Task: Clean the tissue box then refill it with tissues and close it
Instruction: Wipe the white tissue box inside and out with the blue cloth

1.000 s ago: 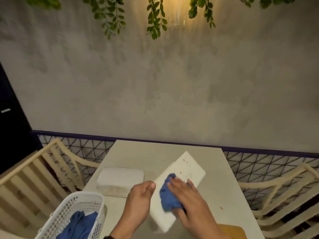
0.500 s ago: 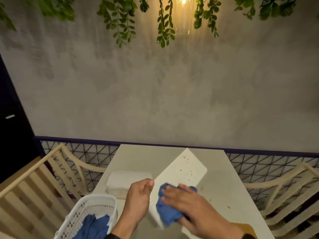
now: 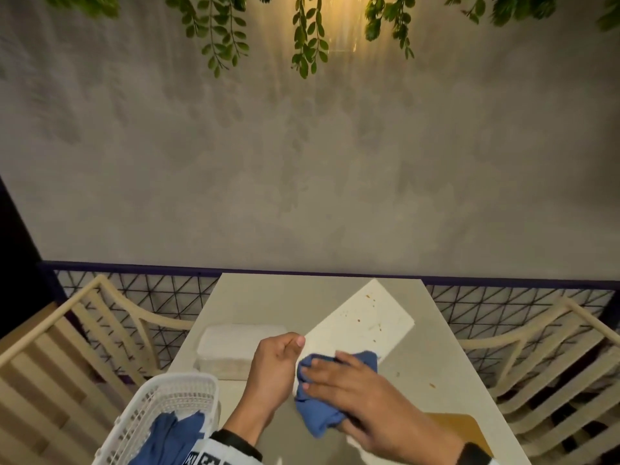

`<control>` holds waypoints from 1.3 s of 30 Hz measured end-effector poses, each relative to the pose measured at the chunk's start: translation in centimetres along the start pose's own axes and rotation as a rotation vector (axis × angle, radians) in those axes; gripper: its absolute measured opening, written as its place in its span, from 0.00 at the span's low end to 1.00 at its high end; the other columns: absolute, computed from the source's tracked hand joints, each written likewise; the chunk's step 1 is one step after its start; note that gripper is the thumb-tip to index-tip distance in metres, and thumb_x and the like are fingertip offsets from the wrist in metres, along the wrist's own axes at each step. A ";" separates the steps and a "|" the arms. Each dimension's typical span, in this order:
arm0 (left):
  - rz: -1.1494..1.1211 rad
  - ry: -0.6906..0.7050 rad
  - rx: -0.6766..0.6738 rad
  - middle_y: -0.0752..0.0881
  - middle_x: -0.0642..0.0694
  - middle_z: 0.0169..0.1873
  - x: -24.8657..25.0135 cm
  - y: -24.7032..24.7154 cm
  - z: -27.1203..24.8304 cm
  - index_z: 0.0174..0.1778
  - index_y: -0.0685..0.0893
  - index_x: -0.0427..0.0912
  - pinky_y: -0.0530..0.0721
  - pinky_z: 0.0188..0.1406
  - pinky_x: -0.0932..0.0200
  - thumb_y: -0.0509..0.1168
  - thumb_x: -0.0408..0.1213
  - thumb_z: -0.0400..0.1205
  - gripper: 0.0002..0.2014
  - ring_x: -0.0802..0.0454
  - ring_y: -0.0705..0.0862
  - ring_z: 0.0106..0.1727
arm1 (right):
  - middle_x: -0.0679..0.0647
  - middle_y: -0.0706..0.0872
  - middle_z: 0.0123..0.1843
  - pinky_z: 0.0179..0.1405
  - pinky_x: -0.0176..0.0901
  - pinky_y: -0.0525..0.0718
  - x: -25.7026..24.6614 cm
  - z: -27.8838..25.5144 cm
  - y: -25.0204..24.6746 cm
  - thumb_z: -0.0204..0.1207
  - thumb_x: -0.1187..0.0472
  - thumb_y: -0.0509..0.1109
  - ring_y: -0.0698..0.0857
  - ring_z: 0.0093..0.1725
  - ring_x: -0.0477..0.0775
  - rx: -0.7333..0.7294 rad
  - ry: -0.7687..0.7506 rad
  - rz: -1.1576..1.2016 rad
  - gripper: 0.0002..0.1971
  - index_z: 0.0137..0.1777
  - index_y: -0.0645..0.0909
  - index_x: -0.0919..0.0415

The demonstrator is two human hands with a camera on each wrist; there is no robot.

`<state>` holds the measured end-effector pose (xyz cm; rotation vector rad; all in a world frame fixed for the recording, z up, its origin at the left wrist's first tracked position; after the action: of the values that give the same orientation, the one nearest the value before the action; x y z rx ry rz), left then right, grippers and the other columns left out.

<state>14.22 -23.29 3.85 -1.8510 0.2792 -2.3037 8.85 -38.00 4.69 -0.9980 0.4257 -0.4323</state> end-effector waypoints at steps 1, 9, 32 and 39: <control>-0.002 -0.002 -0.010 0.68 0.55 0.16 -0.1 0.0 0.0 0.17 0.69 0.46 0.61 0.29 0.58 0.60 0.36 0.83 0.25 0.57 0.63 0.24 | 0.50 0.78 0.73 0.77 0.42 0.57 0.9 -0.2 -0.6 0.78 0.54 0.61 0.66 0.77 0.40 0.007 0.035 -0.024 0.20 0.70 0.73 0.51; -0.067 -0.044 -0.027 0.71 0.43 0.25 0.2 0.6 0.5 0.25 0.73 0.36 0.65 0.36 0.54 0.59 0.38 0.83 0.19 0.52 0.67 0.31 | 0.46 0.75 0.74 0.78 0.40 0.51 2.0 0.7 -1.0 0.74 0.56 0.61 0.60 0.78 0.34 0.066 0.129 -0.007 0.25 0.72 0.71 0.51; -0.304 -0.028 -0.107 0.89 0.52 0.27 0.8 1.5 -0.7 0.31 0.89 0.48 0.80 0.32 0.71 0.69 0.72 0.58 0.28 0.61 0.85 0.32 | 0.34 0.67 0.71 0.79 0.31 0.41 2.6 3.6 -1.0 0.75 0.47 0.58 0.58 0.72 0.26 0.159 0.349 0.129 0.25 0.72 0.73 0.48; -0.340 -0.056 -0.116 0.91 0.47 0.34 0.5 1.4 -1.1 0.41 0.90 0.44 0.79 0.41 0.55 0.65 0.43 0.71 0.11 0.51 0.85 0.37 | 0.43 0.76 0.72 0.77 0.28 0.43 3.8 2.6 -2.6 0.77 0.57 0.64 0.65 0.72 0.33 0.232 0.433 0.081 0.20 0.69 0.77 0.52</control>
<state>13.09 -24.72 3.74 -2.1629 0.0967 -2.4900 12.98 -39.41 7.63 -0.6563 0.7835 -0.6128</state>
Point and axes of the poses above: each hand's wrist, its own z-axis towards the middle knuckle, its own y-axis out of the palm, x = y × z, the point moved 4 cm from there along z, towards the middle knuckle
